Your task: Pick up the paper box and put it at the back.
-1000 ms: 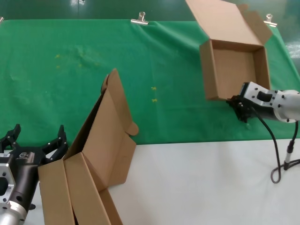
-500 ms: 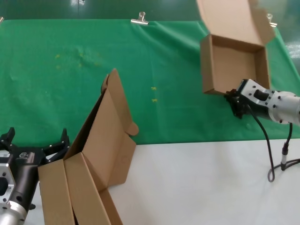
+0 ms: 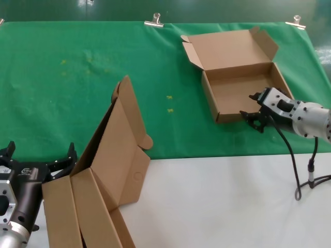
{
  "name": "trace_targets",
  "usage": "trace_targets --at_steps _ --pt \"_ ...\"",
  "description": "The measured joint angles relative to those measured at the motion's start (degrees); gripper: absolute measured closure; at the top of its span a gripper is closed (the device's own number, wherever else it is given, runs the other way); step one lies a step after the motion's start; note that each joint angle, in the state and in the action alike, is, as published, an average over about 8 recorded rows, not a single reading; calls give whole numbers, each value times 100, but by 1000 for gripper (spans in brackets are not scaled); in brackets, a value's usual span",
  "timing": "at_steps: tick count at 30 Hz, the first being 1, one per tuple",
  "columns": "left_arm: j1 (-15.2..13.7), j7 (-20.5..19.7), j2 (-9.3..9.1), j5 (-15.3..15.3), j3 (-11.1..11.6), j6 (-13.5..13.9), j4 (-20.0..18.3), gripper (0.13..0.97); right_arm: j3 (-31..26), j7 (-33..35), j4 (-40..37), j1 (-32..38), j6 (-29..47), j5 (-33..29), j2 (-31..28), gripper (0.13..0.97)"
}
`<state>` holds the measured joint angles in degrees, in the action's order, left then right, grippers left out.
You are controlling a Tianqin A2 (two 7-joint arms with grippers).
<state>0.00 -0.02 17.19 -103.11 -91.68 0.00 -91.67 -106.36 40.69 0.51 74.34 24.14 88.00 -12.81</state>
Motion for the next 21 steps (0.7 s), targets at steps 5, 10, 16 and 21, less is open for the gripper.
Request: trace_targets --at_steps 5,10,16,21 --pt "0 0 0 0 0 0 0 133 95 132 6 -46 95 100 19 755" --pt "0 0 0 0 0 0 0 132 301 422 21 -141 277 311 10 643" --pt "0 0 0 0 0 0 0 132 850 1224 95 -416 614 863 -54 518" --pt "0 0 0 0 0 0 0 132 1481 1931 558 -971 899 1483 -95 386"
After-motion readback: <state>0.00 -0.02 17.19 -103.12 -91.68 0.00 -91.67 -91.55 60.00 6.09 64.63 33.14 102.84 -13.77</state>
